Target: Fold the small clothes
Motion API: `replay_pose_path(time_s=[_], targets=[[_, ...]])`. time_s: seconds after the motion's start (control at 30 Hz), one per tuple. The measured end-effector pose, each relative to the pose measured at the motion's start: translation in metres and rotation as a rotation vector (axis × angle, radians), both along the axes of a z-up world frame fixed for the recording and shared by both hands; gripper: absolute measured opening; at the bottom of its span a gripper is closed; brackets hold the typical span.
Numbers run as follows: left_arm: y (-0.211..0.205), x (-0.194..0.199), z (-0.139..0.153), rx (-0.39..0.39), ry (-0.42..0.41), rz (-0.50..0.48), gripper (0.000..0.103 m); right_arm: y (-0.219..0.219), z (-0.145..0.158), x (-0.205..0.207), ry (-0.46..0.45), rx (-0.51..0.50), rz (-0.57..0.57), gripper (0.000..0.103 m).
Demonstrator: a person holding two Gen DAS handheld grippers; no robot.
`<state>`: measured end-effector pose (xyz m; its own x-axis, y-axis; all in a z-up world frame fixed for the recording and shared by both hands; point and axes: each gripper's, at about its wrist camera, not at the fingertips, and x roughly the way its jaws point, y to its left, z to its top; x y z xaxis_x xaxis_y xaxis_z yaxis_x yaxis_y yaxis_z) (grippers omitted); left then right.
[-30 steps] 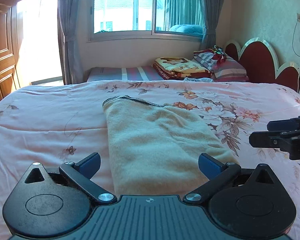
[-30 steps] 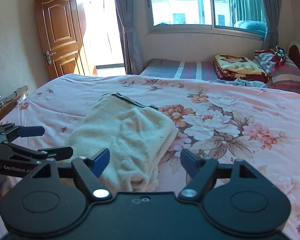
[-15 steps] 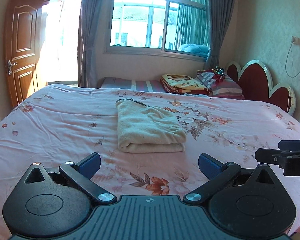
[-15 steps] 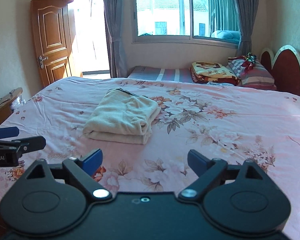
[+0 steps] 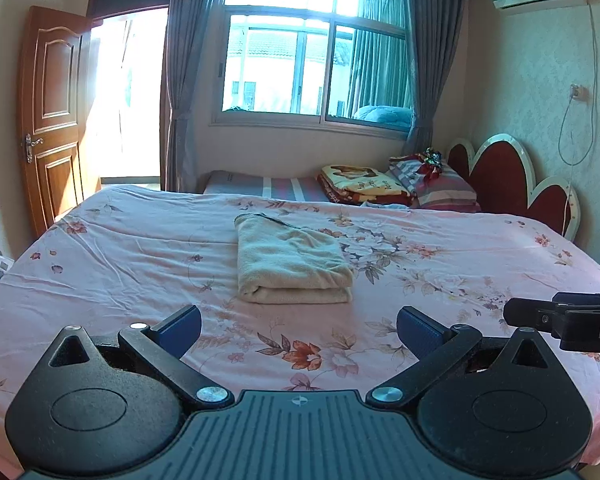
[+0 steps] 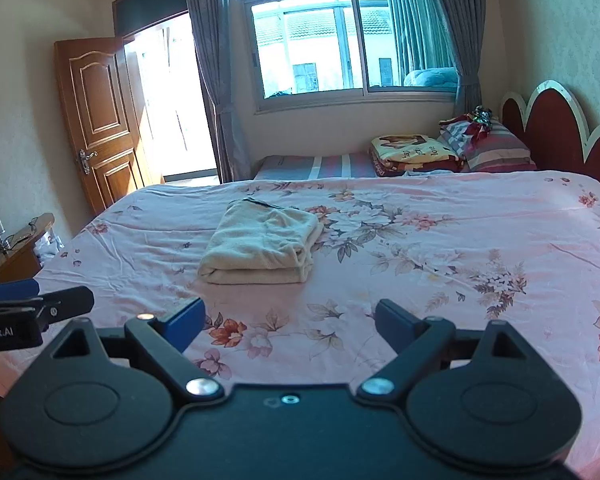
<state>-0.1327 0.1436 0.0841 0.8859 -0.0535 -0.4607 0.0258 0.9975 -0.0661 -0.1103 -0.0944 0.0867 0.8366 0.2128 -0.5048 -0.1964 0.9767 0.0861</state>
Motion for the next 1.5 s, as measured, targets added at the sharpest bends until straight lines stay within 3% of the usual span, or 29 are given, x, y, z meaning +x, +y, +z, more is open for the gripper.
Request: replay_pose_path(time_s=[0.13,0.27,0.67,1.5], targets=[[-0.003,0.001,0.003,-0.005,-0.002,-0.010,0.103,0.002,0.002,-0.006,-0.011,-0.002,0.002,0.091],[-0.005,0.004,0.005,0.005,-0.008,-0.012,0.103,-0.003,0.003,-0.005,-0.001,0.061,0.009,0.091],[-0.011,0.010,0.008,0.042,-0.023,-0.024,0.103,0.003,0.002,-0.003,-0.017,0.052,-0.004,0.091],[-0.003,0.018,0.008,0.026,-0.020,-0.022,0.103,0.013,0.000,0.007,-0.023,0.035,-0.007,0.091]])
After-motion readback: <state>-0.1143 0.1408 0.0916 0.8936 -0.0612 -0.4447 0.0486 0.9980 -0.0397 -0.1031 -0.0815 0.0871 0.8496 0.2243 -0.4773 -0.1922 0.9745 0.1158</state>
